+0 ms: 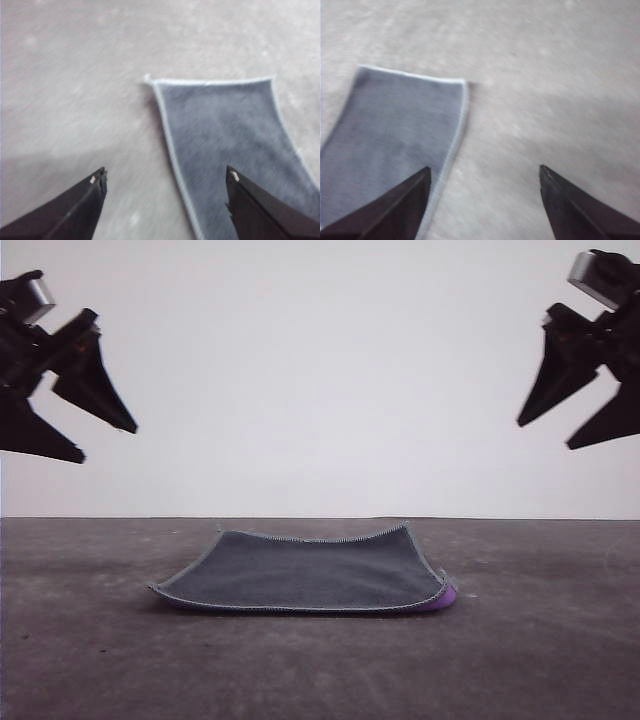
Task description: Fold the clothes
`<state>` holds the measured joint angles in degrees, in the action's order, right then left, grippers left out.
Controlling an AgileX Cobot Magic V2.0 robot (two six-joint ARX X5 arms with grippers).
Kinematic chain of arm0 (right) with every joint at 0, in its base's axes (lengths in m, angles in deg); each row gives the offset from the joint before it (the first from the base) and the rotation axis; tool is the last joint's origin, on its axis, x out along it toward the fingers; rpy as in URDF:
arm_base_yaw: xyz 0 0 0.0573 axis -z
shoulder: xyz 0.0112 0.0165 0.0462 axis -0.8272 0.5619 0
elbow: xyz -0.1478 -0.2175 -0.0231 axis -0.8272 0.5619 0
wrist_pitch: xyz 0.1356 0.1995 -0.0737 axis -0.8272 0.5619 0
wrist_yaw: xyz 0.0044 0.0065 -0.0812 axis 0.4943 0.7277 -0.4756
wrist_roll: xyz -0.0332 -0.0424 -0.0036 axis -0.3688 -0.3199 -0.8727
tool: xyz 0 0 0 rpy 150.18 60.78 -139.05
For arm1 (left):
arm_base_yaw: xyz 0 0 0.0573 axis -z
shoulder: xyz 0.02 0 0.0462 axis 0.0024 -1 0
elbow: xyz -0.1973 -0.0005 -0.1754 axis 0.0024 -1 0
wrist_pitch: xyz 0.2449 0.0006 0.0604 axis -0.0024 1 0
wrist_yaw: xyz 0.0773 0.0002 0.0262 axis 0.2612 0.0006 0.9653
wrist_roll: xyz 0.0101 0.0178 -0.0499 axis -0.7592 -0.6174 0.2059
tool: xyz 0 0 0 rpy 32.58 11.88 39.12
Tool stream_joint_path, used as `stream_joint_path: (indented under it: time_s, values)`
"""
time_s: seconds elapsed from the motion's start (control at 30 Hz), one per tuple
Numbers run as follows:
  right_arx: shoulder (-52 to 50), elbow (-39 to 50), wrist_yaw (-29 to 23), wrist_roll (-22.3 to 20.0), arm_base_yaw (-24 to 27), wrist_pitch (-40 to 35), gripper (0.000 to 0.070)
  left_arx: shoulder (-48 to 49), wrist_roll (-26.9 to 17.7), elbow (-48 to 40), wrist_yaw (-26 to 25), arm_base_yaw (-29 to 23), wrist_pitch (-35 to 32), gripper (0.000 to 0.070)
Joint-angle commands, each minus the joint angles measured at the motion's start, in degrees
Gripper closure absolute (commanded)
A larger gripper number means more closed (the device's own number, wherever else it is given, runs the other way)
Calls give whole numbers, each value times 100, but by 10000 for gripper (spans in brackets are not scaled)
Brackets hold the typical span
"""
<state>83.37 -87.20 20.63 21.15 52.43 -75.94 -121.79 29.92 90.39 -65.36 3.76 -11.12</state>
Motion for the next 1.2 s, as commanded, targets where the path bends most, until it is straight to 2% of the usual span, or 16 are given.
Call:
stream_joint_path:
  time_s: [0.0,0.17,0.47,0.73,0.97,1.17]
  values:
    - [260,-141,58,84,-102,-107,269,-291,210,211,-44,57,-94,240]
    - [968,-521,75,165,-353,-201,269,-1077,316,793,-322,225,-44,240]
    - [2468,-1678,140,237,-574,-233,269,-2403,287,2109,-361,354,183,240]
    - [3579,-2693,426,394,-696,-239,269,-3618,273,3290,-420,375,558,241]
    - [4122,-3176,430,471,-868,-270,270,-4460,274,3787,-471,454,697,241]
    - [4332,-3250,358,466,-961,-300,270,-4672,270,3859,-547,586,661,241]
